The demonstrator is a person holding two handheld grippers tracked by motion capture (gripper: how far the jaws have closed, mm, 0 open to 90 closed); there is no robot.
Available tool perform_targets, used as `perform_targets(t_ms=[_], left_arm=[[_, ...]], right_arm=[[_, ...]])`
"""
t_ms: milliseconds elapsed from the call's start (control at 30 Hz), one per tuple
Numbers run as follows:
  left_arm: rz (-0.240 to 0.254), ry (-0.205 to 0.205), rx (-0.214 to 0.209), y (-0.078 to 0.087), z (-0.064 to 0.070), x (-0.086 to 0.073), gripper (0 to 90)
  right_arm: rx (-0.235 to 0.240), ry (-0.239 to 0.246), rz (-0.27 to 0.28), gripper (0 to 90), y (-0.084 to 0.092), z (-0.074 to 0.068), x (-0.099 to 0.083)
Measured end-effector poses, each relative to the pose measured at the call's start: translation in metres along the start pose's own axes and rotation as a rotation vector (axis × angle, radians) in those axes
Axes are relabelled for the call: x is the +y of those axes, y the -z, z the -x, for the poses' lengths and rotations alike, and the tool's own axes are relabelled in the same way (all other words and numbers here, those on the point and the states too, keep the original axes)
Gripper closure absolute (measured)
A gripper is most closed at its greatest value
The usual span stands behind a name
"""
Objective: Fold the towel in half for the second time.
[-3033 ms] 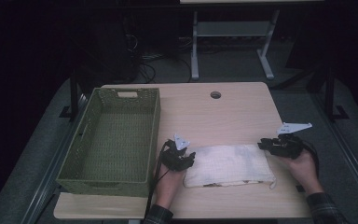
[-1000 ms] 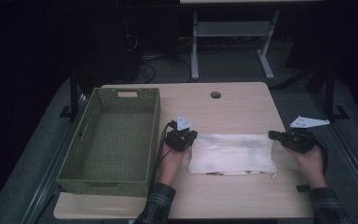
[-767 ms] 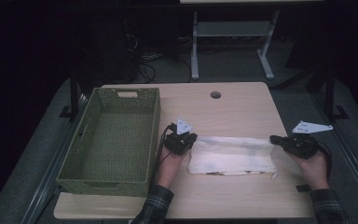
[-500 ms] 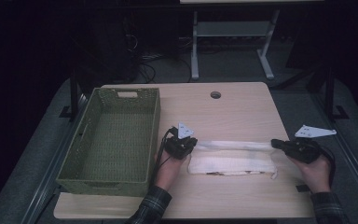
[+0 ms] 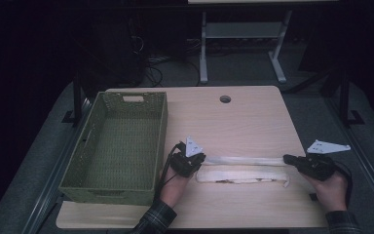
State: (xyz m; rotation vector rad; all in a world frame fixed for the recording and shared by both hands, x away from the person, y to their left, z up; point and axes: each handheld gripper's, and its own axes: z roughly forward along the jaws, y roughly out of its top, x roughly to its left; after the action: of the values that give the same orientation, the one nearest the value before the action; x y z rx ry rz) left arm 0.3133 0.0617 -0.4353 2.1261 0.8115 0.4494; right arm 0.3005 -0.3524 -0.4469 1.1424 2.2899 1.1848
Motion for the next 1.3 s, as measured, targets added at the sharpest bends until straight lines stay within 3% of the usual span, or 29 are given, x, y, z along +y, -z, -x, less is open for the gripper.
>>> perform_targets(t_ms=[333,500,700,833,967,1067,1133,1300], left_arm=[[0.028,0.001,0.006,0.015,0.009,-0.004,86.1],[0.009,0.003,-0.008,0.016,0.017,-0.011,85.9],[-0.043,-0.034,-0.003,0.013,0.028,-0.018,85.8],[-0.074,-0.003,-0.03,0.01,0.028,-0.022,83.6],[-0.023,0.018,-0.035,0.021,0.031,-0.016,72.0],[0.006,0.035,-0.049,0.026,0.031,-0.011,71.5],[-0.004,0.052,-0.068,0.023,0.029,-0.011,73.6],[-0.077,0.052,-0.116,0.01,0.029,-0.019,76.6]], right_arm=[[0.012,0.003,-0.003,87.1,0.007,-0.012,-0.009],[0.009,0.012,-0.007,87.0,0.01,-0.015,-0.012],[0.031,-0.007,-0.04,86.4,0.011,-0.017,-0.022],[0.038,-0.003,-0.052,82.7,0.013,-0.019,-0.024],[0.057,-0.037,-0.012,78.4,0.024,-0.018,-0.025],[0.065,-0.05,0.035,81.1,0.032,-0.017,-0.022],[0.06,-0.047,0.038,83.1,0.03,-0.017,-0.021],[0.082,-0.012,-0.048,87.2,0.014,-0.022,-0.024]])
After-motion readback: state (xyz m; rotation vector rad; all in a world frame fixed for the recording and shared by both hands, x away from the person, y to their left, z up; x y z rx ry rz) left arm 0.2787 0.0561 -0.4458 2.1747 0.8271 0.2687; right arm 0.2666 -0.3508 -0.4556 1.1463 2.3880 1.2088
